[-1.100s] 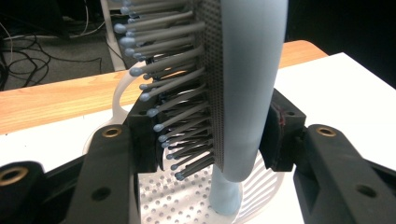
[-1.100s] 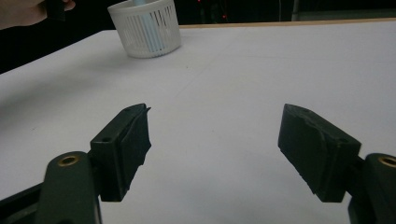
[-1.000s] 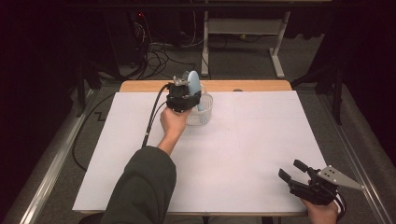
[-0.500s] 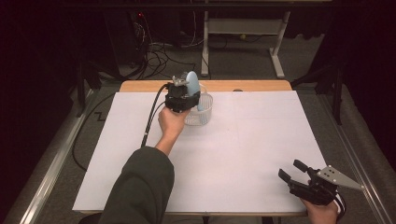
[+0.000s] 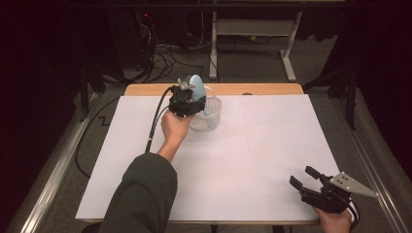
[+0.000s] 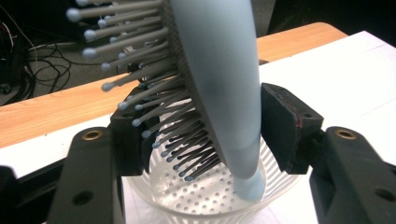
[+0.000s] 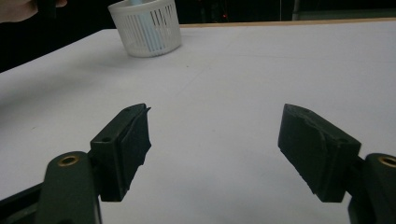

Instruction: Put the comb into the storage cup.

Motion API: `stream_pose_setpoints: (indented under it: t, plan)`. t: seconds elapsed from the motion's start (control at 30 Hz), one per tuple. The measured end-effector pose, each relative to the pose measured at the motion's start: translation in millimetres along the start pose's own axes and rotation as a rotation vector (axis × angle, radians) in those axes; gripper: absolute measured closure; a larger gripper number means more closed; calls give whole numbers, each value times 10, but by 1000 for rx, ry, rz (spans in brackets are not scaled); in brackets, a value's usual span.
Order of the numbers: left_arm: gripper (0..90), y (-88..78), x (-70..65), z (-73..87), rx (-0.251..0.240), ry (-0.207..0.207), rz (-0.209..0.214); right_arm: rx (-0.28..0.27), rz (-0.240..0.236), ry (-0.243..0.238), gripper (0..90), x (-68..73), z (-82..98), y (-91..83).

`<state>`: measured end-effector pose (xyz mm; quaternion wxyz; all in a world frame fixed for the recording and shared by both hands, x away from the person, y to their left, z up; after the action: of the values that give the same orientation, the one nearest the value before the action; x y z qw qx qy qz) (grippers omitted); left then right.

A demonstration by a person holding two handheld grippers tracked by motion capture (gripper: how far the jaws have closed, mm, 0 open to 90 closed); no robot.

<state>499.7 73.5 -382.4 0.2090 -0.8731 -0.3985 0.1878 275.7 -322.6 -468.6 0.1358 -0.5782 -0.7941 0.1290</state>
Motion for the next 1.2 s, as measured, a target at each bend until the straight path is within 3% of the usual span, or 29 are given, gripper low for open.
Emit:
stream_pose_setpoints:
  t: [0.5, 1.2]
  plan:
    - [370, -37, 76, 17, 37, -12, -30, -1, 0, 0, 257, -4, 1, 7]
    - [336, -55, 207, 55, 88, -62, -46, -1, 0, 0, 256, -8, 2, 8]
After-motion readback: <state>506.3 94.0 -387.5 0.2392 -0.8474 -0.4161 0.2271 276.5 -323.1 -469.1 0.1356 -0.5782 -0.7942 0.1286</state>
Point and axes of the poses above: each handheld gripper's, and its own axes: y roughly forward along the jaws, z roughly out of its underside, x roughly to its left, the point moved 3 cm from there along y, roughly forward along the jaws, and after that the axes turned 14 degrees about z, right-handed, at the moved point
